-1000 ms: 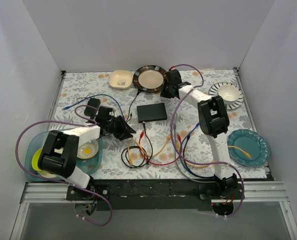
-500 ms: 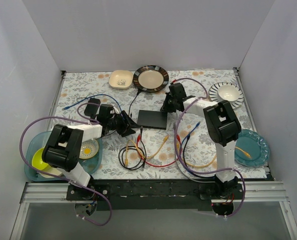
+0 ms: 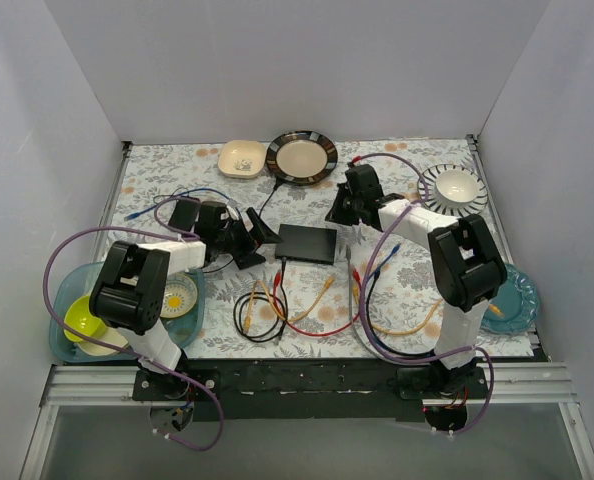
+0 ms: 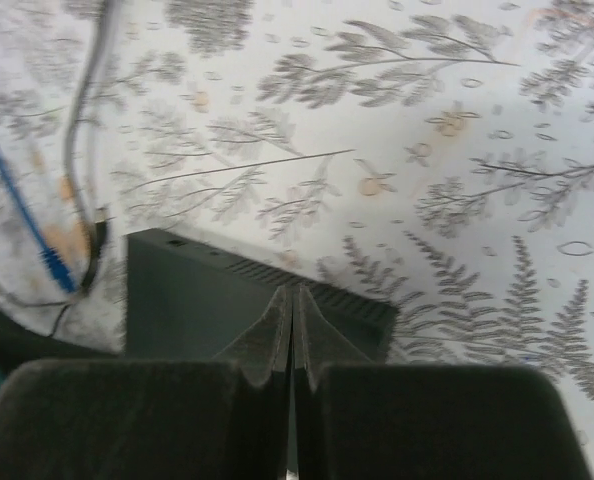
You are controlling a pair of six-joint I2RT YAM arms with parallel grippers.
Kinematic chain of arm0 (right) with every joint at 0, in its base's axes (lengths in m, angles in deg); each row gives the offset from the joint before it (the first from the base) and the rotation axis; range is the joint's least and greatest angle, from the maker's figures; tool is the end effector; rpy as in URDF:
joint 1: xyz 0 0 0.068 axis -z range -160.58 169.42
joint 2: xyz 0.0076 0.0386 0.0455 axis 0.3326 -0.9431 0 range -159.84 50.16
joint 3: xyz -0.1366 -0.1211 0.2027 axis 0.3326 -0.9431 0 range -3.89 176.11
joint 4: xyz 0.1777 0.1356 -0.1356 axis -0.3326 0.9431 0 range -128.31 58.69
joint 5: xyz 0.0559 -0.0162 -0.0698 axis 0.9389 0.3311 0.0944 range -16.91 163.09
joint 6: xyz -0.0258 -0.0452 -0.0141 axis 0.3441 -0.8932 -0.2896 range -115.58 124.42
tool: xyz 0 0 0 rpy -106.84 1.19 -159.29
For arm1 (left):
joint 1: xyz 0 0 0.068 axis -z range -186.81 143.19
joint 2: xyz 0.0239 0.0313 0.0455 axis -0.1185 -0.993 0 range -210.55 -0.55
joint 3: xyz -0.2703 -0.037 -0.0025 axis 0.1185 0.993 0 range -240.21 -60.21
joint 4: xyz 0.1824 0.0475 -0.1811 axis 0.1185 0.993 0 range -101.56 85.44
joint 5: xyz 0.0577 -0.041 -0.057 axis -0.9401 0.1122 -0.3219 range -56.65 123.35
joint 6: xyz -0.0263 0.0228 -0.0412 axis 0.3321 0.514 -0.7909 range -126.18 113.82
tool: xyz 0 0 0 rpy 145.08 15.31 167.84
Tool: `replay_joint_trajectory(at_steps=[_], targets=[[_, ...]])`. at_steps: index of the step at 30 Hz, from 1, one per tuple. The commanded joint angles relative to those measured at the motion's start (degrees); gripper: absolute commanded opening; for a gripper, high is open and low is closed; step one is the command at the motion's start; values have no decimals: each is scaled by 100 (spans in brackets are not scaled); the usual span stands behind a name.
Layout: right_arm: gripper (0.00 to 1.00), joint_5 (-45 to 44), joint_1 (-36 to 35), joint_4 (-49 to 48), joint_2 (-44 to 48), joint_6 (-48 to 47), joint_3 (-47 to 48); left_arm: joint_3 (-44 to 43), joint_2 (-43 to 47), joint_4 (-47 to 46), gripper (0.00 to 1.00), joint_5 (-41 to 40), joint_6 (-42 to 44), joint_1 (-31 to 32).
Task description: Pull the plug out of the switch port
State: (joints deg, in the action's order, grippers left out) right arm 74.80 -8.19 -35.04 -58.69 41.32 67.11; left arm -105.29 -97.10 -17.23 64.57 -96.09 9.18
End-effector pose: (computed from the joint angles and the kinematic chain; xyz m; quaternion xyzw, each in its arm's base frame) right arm 0.3699 0.1947 0.1883 0.0675 0.9078 0.2323 0.3426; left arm 0.3049 -0.1065 0.1467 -0.4557 0.7739 -0.4393 0.0194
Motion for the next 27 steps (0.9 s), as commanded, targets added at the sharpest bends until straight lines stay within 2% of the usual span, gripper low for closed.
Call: replay_joint_trajectory(at_steps=[1,2,3,7,13,21,27], targets=[[1,644,-183,-238,497,-87,-86,481,173,-1046,82,445,-17,-17],[1,820,-218,-274,462,-17,-104,561,120,-1259,77,559,-96,-17],[1,1178,-227,-422,427,44,-130,623,76,-1426,66,726,-245,-17],[1,1735,-341,-625,190,203,-210,851,-144,-2025,52,921,-483,-17],[1,2174,-429,-652,-258,361,-271,992,-390,-2482,45,1079,-650,-17],[1,2202,-438,-643,-505,440,-359,878,-882,-2711,35,1167,-712,-17],[1,2175,-438,-503,-593,396,-324,799,-1023,-2475,33,1141,-432,-17]])
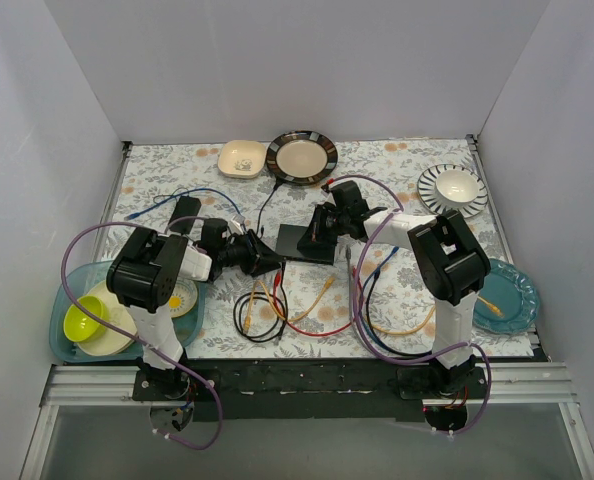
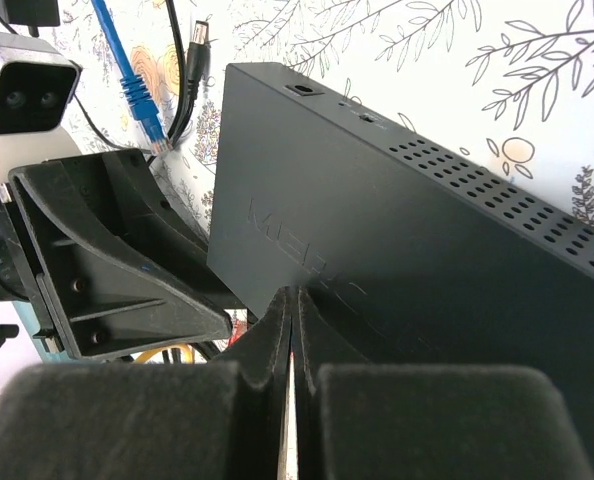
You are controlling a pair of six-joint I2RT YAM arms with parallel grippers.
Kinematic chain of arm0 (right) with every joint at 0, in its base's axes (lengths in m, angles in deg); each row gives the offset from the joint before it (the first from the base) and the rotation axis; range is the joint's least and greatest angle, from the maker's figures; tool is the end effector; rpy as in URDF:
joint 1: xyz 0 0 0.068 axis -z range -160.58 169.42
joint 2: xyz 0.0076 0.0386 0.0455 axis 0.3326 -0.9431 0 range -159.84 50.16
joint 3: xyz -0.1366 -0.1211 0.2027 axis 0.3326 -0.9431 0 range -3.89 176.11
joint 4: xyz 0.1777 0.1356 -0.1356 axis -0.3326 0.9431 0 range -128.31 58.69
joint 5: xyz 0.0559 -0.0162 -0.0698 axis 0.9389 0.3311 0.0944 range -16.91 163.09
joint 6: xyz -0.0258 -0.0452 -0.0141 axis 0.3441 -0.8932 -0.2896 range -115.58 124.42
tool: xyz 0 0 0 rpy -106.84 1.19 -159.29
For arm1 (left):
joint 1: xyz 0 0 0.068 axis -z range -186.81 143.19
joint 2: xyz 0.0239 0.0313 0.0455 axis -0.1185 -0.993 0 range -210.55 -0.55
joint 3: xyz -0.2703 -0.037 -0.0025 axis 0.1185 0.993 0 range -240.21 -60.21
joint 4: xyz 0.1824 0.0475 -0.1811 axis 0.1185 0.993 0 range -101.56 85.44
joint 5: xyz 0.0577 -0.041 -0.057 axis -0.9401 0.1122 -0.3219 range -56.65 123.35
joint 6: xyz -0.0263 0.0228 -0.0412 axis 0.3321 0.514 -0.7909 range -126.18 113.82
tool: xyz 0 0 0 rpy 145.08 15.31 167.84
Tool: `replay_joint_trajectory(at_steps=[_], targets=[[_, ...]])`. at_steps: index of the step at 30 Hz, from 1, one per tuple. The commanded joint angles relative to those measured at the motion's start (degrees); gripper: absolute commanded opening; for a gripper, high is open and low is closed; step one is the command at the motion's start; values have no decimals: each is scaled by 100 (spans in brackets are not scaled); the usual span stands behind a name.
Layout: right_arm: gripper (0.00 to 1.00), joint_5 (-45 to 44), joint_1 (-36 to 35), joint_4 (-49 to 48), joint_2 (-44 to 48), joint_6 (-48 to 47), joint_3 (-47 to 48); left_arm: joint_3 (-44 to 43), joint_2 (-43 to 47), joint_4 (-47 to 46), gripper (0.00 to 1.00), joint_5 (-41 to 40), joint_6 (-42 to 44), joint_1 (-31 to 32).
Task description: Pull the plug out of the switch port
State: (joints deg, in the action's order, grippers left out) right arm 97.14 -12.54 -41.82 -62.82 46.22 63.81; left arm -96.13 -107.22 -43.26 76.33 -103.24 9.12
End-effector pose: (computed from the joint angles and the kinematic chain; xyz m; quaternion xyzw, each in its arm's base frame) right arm 0.3465 0.2333 0.1537 -0.0083 0.8967 0.3920 0.2055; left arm 0.2922 -0.1086 0.0919 0.4266 -0.7406 0.5162 0.0548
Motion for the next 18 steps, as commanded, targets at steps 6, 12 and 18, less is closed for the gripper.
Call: replay_joint_trajectory(at_steps=[6,12,18], targets=[[1,-59,-3,184,-223,-76,15,-205,-134,103,32,-211,301,-2],[1,-76,-3,193,-224,-76,33,-363,-284,129,28,-334,301,95],[1,-85,-3,166,-215,-49,-38,-328,-337,68,23,-527,213,148]])
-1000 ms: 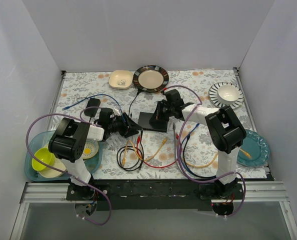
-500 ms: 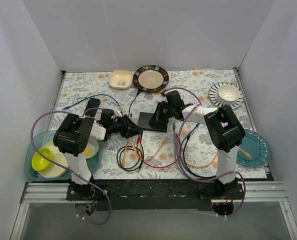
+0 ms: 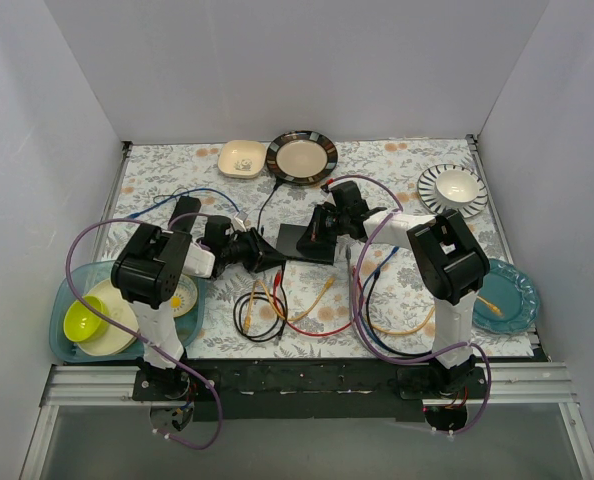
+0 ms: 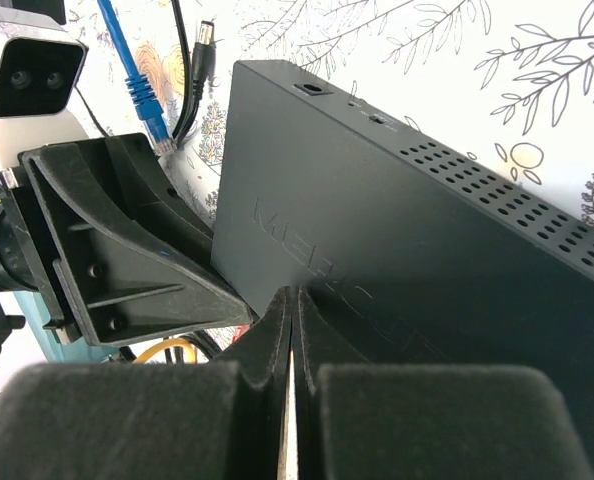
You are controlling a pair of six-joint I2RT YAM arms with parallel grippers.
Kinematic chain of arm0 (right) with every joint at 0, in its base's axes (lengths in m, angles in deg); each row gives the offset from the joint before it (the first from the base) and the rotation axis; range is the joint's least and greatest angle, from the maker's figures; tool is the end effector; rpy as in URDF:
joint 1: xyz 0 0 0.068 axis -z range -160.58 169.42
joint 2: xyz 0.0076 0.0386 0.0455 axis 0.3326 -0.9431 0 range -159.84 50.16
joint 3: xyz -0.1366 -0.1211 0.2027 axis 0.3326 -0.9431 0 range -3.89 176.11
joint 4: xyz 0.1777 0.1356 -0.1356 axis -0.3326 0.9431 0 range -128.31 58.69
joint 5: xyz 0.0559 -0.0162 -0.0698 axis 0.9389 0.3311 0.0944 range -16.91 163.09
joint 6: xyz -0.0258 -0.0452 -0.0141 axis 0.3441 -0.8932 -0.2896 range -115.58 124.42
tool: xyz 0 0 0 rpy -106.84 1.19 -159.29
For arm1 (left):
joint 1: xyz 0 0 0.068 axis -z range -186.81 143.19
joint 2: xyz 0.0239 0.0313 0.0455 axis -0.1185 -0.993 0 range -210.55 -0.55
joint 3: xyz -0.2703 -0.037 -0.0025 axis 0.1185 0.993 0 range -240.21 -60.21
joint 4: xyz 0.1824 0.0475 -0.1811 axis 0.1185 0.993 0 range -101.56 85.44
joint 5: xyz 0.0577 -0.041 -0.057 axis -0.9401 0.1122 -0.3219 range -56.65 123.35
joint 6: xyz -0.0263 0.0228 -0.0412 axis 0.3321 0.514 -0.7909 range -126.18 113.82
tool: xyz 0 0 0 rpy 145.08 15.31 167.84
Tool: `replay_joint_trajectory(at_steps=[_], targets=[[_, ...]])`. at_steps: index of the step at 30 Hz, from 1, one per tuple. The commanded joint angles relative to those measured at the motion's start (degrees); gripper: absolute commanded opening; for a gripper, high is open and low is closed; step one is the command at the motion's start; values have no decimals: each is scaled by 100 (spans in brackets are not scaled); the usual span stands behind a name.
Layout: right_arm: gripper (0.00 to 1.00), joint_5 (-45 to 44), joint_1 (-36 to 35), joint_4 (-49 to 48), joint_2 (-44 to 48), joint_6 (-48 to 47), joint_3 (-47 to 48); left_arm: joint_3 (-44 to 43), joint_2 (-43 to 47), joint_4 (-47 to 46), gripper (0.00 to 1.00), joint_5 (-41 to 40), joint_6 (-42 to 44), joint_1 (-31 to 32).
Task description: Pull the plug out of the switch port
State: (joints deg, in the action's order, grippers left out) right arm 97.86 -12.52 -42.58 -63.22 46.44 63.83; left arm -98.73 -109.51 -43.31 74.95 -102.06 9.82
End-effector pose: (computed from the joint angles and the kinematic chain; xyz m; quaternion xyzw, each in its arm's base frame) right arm 0.3473 0.2341 0.1522 -0.0097 0.8945 0.3980 0.2035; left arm 0.3026 -0.1150 0.0896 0.4191 -0.7471 0.5143 0.0413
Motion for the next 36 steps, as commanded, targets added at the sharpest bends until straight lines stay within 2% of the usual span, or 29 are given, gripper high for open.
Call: replay_joint_trajectory(at_steps=[1,10,16,23,26,29,30,36], targets=[[1,-157,-5,243,-175,-62,-49,-59,-107,72,22,-416,87,95],[1,-175,-57,199,-219,-45,-93,-112,-248,2,17,-601,-159,113],[1,-157,-66,199,-246,-71,-119,-234,-336,72,20,-636,-607,113],[1,-131,-75,190,-281,-98,-119,-516,-424,634,20,-733,-818,113],[1,-122,-75,181,-298,-106,-119,-577,-441,836,18,-785,-828,113],[1,-122,-66,199,-281,-132,-128,-656,-476,986,8,-786,-801,113],[1,-174,-75,216,-237,-167,-128,-657,-485,995,1,-785,-784,113],[1,-596,-84,374,350,-501,-330,-665,-485,1030,0,-759,-748,122]])
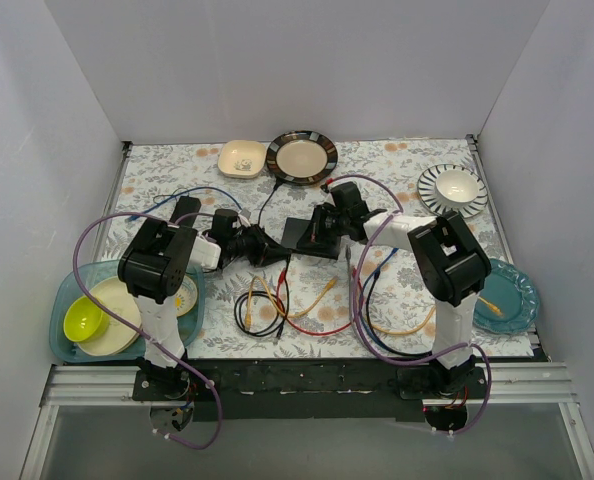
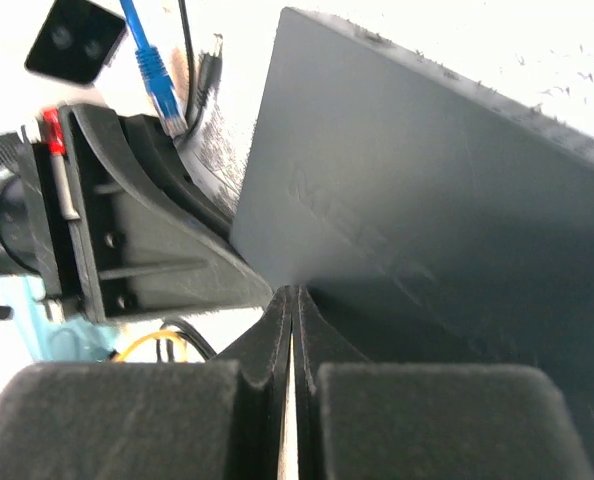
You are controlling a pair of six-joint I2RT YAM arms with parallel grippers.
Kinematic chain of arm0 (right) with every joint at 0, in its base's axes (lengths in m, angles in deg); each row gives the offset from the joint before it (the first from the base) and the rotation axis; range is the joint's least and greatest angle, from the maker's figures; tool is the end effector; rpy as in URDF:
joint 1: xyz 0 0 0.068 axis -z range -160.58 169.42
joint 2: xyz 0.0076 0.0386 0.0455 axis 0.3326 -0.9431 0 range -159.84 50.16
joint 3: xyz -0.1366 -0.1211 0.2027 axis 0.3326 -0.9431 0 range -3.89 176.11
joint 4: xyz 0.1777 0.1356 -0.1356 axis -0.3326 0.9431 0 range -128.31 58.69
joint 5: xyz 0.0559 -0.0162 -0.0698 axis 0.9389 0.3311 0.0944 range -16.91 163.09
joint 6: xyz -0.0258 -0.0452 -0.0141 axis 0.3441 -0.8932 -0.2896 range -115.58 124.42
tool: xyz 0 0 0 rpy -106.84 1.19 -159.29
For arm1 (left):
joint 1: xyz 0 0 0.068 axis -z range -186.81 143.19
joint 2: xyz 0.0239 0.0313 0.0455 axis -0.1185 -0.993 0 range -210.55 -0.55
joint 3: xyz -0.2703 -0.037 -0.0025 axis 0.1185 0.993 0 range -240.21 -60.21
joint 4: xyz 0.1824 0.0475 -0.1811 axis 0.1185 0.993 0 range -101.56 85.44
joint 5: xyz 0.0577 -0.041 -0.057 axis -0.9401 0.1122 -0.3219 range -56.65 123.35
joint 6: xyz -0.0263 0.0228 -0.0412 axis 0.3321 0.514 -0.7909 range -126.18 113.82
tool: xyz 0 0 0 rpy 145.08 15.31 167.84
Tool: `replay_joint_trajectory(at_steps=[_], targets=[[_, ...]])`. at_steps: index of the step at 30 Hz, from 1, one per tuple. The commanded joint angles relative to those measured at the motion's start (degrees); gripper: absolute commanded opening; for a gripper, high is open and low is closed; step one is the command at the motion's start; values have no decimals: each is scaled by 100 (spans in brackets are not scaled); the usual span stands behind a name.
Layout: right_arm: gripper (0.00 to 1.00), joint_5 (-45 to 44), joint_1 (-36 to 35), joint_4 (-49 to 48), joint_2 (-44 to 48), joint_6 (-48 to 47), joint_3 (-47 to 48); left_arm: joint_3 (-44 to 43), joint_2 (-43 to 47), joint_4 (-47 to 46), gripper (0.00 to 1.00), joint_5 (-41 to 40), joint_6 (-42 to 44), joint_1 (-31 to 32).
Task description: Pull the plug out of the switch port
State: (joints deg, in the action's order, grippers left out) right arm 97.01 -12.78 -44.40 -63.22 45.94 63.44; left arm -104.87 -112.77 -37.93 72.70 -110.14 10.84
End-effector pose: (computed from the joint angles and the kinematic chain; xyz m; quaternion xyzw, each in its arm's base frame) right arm 0.3474 0.2358 0.1526 -0.0153 0.8907 0.3985 0.2183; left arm 0.3221 -0.1261 0.0875 0.4851 -0.7207 0.4891 0.0778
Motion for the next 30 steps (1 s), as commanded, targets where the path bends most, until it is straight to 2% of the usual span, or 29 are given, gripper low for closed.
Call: replay_joint_trajectory(at_steps=[1,8,12,19,30], targets=[[1,-537,-93,599,430,-530,-334,-60,-168,475,0,-517,78,11],[1,-836,-383,794,862,-856,-826,-69,-203,528,0,-420,174,10],[1,-714,-392,661,582,-601,-932,10,-151,519,0,-358,201,10],[1,-722,-392,337,36,-197,-405,300,209,615,0,-235,464,19],[1,-916,-374,11,-97,357,-413,827,771,580,0,90,667,2]])
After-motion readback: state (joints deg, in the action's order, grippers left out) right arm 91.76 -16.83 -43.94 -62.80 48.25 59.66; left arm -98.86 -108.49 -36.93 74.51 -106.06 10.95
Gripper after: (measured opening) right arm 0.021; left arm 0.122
